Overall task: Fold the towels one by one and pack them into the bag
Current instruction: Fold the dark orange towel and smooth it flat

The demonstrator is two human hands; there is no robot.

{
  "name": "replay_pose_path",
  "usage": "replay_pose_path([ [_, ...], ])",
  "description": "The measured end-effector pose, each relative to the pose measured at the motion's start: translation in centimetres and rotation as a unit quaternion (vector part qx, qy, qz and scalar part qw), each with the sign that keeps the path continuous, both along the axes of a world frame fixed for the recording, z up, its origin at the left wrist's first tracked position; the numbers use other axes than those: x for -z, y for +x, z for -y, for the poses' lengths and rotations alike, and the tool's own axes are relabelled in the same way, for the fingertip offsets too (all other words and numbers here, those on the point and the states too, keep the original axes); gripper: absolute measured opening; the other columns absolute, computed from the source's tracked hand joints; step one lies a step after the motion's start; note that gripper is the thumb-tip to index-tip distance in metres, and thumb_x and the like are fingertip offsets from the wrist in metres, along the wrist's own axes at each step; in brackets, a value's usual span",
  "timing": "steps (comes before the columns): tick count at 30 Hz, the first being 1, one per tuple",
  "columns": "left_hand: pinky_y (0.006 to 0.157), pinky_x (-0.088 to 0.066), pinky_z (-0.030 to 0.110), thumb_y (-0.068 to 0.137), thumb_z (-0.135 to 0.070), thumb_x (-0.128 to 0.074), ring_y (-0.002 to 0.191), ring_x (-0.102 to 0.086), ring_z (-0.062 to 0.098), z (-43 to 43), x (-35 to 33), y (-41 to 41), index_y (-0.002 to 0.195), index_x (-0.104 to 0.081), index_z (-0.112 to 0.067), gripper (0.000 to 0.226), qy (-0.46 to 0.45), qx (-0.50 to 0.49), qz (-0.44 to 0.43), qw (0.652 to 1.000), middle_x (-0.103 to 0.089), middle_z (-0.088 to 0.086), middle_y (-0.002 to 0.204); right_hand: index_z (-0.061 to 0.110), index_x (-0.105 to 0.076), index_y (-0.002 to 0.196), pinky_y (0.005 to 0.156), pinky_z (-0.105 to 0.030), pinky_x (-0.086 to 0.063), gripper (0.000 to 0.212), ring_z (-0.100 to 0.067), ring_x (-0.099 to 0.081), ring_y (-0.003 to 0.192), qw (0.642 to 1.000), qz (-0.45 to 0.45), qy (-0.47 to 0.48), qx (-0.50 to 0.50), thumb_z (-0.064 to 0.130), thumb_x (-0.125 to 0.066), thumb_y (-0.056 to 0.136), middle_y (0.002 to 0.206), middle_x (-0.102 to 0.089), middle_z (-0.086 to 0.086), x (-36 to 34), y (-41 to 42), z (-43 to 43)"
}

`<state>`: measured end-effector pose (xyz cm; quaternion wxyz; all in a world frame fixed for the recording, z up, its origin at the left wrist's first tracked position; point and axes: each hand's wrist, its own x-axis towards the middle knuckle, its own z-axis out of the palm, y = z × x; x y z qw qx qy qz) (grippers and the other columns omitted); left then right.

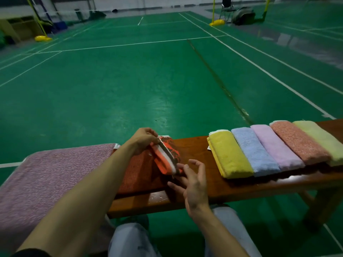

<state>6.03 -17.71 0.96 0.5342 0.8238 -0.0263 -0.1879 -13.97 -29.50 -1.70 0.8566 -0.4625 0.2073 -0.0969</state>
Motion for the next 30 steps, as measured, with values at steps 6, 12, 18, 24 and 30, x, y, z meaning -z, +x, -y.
replay_pose_path([
  [6,0.047,-0.044,0.021,0.077,0.013,-0.066,0.059,-0.053,0.020,-5.3,-0.2,1.4,0.084,-0.058,-0.008,0.024,0.065,-0.034,0.024,0.997,-0.059,0.014,0.081,0.027,-0.047,0.113,0.083,-0.034,-0.059,0.018,-0.019,-0.064,0.109,0.995,0.014,-0.061,-0.074,0.015,-0.051,0.100,0.124,-0.060,-0.006,-0.1,0.6,-6.9],
  [12,0.046,-0.044,0.020,0.080,0.015,-0.059,0.062,-0.053,0.017,-9.6,0.3,2.1,0.096,-0.060,-0.006,0.026,0.111,-0.039,0.046,0.992,-0.057,0.008,0.083,0.027,-0.045,0.114,0.093,-0.035,-0.055,0.020,-0.013,-0.060,0.109,0.988,-0.005,-0.049,-0.148,0.015,-0.052,0.099,0.126,-0.057,-0.002,0.1,2.1,-12.5],
  [18,0.061,-0.046,0.027,0.082,0.014,-0.056,0.074,-0.055,0.023,-11.9,2.0,3.1,0.098,-0.062,-0.004,0.026,0.137,-0.045,0.069,0.987,-0.058,0.014,0.095,0.025,-0.044,0.110,0.089,-0.032,-0.055,0.017,-0.016,-0.060,0.111,0.986,-0.028,-0.027,-0.164,0.013,-0.051,0.100,0.121,-0.058,0.000,1.1,3.6,-15.3],
  [24,0.082,-0.050,0.031,0.083,0.004,-0.059,0.098,-0.062,0.029,-12.6,2.5,2.9,0.104,-0.066,-0.005,0.024,0.241,0.004,0.123,0.963,-0.064,0.016,0.107,0.025,-0.044,0.108,0.080,-0.029,-0.057,0.019,-0.020,-0.062,0.110,0.983,-0.045,-0.025,-0.174,0.010,-0.052,0.099,0.120,-0.059,0.000,1.6,3.8,-15.9],
  [30,0.106,-0.030,0.027,0.083,0.000,-0.061,0.125,-0.045,0.027,-10.2,1.8,1.6,0.108,-0.066,-0.008,0.026,0.285,0.182,0.362,0.868,-0.052,0.012,0.129,0.028,-0.055,0.102,0.077,-0.032,-0.060,0.019,-0.013,-0.070,0.087,0.959,0.025,-0.273,-0.078,0.010,-0.057,0.096,0.100,-0.066,0.005,-1.0,4.6,-11.8],
])
